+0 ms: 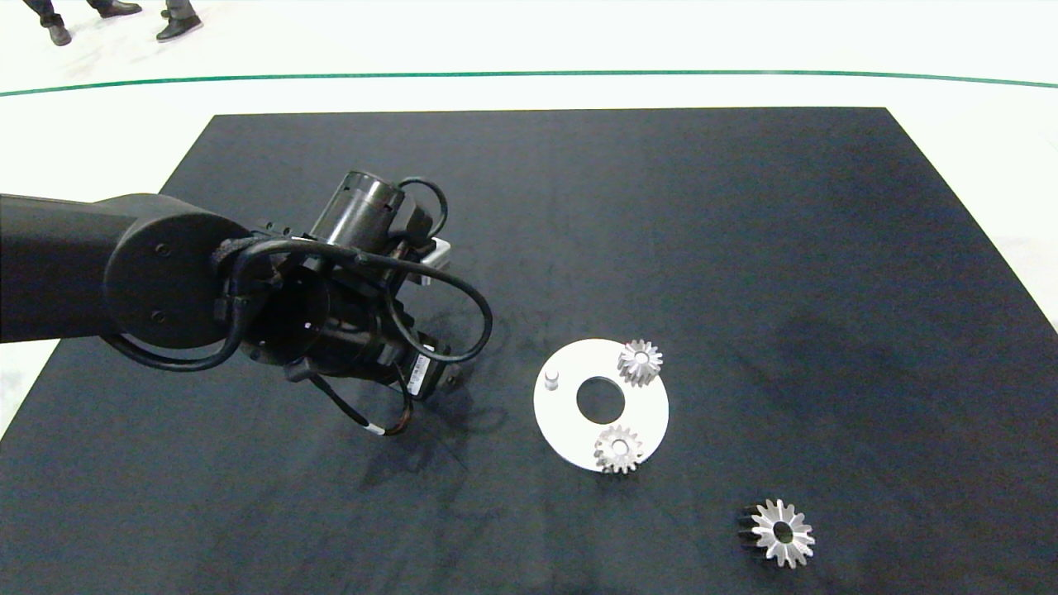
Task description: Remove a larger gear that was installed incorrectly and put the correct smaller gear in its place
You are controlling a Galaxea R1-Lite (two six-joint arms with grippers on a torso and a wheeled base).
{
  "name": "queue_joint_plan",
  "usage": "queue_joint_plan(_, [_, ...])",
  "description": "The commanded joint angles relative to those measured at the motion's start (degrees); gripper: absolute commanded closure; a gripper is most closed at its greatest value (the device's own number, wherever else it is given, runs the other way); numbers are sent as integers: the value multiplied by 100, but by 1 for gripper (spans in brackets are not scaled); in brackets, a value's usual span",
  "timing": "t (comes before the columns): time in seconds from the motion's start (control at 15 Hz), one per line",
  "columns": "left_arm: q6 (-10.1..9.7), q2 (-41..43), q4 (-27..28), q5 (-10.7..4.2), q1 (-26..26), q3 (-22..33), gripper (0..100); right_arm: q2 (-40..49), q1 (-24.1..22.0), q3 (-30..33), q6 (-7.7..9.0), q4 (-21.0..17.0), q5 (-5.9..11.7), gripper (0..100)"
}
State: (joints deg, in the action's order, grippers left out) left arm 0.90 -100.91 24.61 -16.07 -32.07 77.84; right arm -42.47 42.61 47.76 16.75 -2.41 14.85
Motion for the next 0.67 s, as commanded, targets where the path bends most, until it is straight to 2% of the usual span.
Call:
queue_joint_plan(0.07, [147,-69,-53,-19,149,12,0,55,2,5,13,-5,9,0])
queue_joint_plan(0.27, [147,-104,-290,-10,166,3,1,72,2,5,21,-5,9,0])
queue_joint_plan(0.67, [103,-78,-352,-10,166,-58,13,81,2,-13,39,-14,-8,0])
